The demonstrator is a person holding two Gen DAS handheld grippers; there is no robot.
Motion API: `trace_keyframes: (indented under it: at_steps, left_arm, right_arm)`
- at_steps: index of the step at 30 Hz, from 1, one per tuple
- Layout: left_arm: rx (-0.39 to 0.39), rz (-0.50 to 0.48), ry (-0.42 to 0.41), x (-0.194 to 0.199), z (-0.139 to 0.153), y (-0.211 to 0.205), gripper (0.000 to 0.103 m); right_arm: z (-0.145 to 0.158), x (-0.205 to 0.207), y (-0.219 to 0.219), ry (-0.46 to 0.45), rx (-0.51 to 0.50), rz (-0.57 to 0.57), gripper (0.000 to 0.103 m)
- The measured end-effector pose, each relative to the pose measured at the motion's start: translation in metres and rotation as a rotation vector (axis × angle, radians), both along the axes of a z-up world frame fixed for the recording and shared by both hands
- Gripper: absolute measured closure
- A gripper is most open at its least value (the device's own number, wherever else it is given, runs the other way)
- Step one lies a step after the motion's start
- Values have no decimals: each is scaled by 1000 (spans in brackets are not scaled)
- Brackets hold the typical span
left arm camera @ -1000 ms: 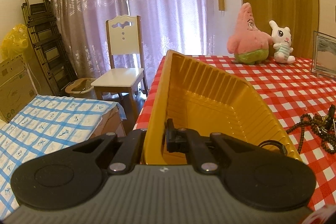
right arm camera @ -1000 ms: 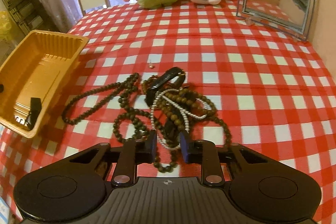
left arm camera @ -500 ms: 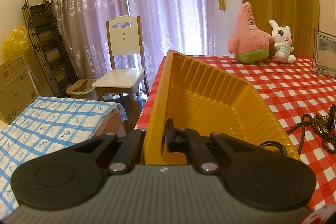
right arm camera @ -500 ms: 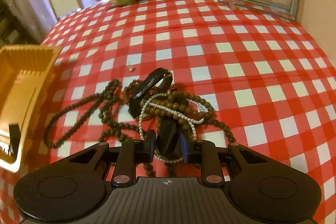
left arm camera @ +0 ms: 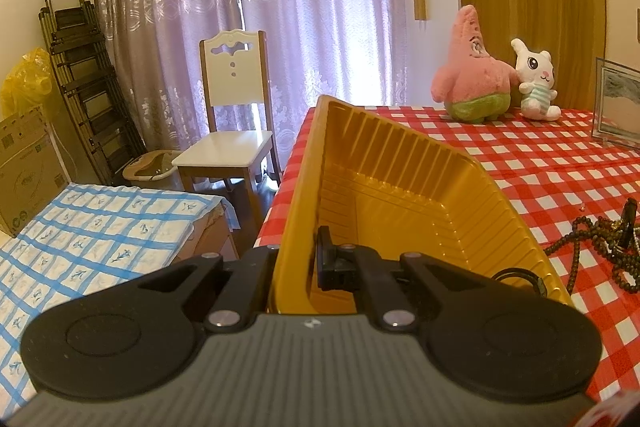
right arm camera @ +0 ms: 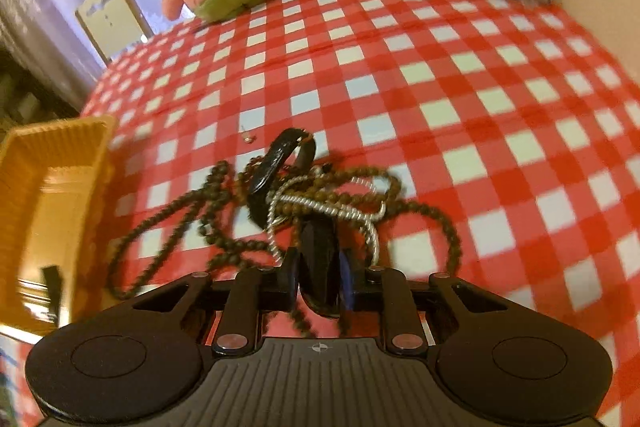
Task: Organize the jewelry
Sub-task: 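Grasp the black watch from the jewelry pile with the right gripper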
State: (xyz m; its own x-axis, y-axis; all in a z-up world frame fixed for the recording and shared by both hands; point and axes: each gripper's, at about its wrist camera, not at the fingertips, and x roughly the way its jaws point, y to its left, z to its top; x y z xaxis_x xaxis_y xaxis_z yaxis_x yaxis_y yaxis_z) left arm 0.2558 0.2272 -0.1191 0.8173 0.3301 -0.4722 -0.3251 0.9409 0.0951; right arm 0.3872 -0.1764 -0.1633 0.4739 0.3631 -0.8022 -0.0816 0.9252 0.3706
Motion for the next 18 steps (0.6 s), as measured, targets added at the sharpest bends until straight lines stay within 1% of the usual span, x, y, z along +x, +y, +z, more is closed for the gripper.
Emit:
trace_keyframes:
  at_steps: [5,8,11,13,18]
  left_arm:
    - [-2,-15,-7,1,0,2,98]
    - [-4,-22,-8,2,0,3,98]
    - [-4,-31,-8,1,-1,5,99]
    - [-8,-36,-8,1,-1,6,99]
    - [-13,-48,-5,0,-2,10,99]
  right_arm:
    - [15,-19,-2,45,150,-15,82]
    - [29,-27,12,26,212,20,82]
    - [44,-32,45,-33,242,128,82]
    - [52,-34,75,-73,248,219,82]
    - [57,-38,148,-123,252,407,82]
